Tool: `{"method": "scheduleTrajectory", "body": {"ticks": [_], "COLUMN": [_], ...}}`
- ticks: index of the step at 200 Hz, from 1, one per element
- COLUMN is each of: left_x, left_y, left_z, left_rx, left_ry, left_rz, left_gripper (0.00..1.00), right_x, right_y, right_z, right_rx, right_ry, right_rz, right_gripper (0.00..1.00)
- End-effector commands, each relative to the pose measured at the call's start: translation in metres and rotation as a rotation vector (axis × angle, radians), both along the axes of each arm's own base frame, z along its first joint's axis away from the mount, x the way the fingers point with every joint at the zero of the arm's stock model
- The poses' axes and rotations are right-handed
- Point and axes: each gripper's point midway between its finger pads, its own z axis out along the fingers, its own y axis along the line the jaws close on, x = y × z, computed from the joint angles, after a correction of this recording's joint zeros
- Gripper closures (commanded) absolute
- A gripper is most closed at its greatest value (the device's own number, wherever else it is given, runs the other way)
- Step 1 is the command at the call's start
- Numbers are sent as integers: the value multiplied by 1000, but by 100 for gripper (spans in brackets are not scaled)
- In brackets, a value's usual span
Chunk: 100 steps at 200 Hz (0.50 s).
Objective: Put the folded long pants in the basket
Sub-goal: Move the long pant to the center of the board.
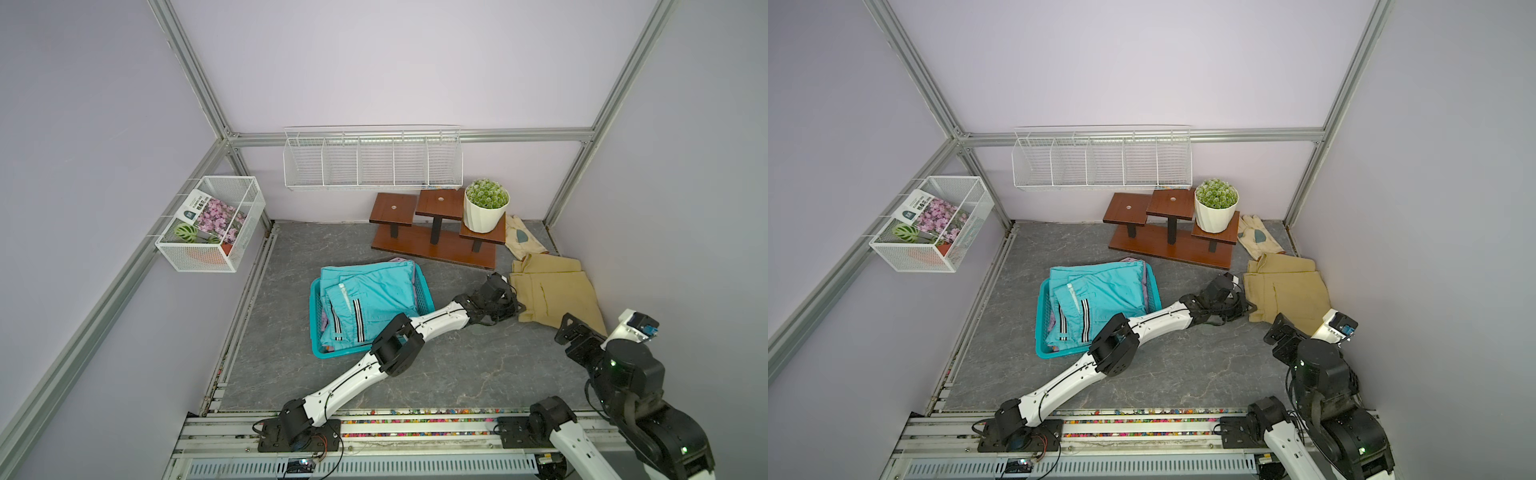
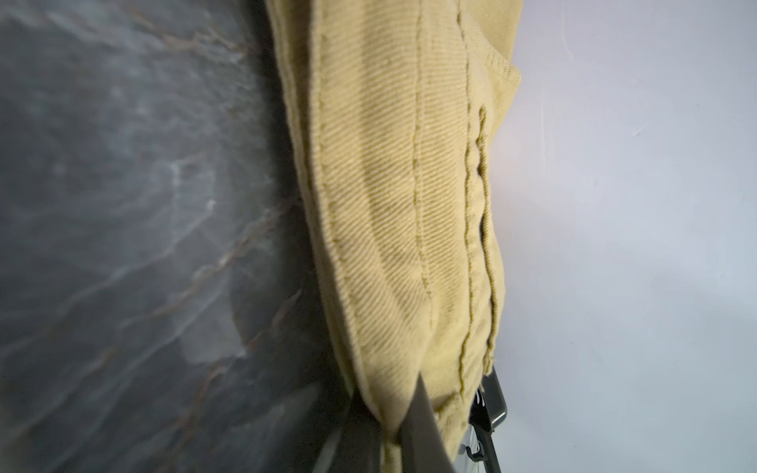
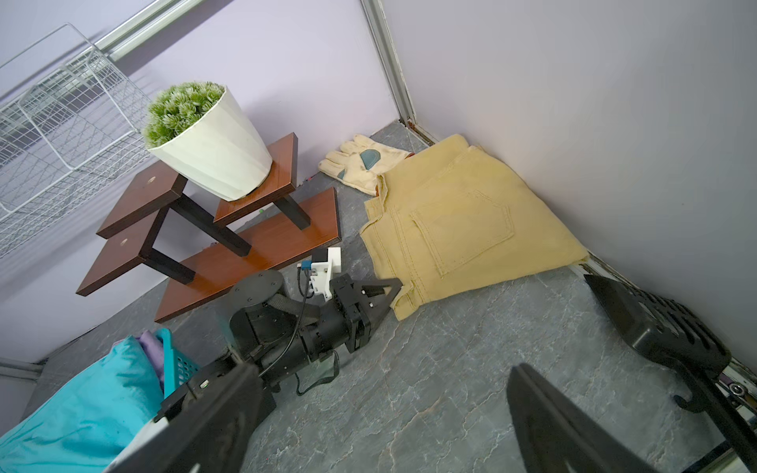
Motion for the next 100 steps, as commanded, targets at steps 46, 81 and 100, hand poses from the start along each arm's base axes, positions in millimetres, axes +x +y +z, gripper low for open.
{"method": "scheduleTrajectory", "body": {"ticks": [46, 81, 100], "left_x": [34, 28, 17], "left_y": [132, 199, 221], "left_z": [18, 9, 8], "left_rx": [156, 210, 247], "left_ry": [-68, -33, -55], "left_rz": [175, 210, 219], "left_gripper": [100, 100, 100], "right_x": [35, 72, 85], "right_y": [32, 59, 64], "right_z": [-25, -54, -71], "right_rx": [12, 42, 42], "right_ry": [77, 172, 201], "right_rz": [127, 204, 202], "right_gripper": [1, 1, 1]}}
